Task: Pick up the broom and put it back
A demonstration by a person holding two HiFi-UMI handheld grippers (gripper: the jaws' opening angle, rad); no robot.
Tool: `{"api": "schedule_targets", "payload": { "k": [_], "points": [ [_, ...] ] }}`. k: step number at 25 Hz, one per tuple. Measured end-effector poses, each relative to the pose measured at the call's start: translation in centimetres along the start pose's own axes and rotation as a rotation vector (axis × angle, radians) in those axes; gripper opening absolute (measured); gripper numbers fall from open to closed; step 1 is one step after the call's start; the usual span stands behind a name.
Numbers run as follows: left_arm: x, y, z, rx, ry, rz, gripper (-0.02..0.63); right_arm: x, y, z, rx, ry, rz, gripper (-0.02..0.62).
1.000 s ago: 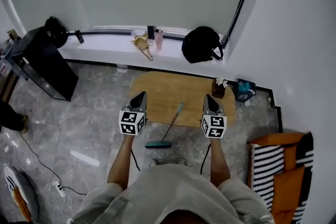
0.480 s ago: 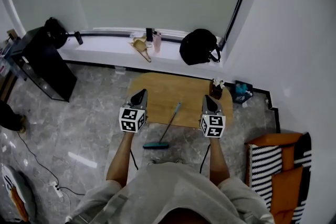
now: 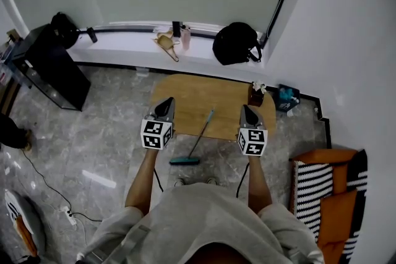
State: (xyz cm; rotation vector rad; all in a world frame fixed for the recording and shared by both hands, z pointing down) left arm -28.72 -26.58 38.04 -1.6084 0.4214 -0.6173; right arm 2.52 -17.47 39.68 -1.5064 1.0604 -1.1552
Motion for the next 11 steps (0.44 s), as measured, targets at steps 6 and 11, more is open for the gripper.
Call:
{"api": "schedule_targets", "payload": {
  "k": [6,11],
  "points": [
    [0.43,0.02,0.20,-0.010,-0.015,0.002,-0.003,-0.04,-0.07,-0.04,0.003,-0.005,-0.006,0.000],
    [0.90,0.24,0.12,0.006,-0.026,0.003,-0.003,0.13,-0.34,-0.79,-0.004,0.004,-0.010,0.000]
  ]
}}
Point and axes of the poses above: the fingertips, and each gripper's own axes: x forward along the fingers, z to its right, y out of its top, the point moved 7 cm from there along -x, backward along the fingers, and after that the axes turned 12 degrees about -y, right-handed, at the moved point
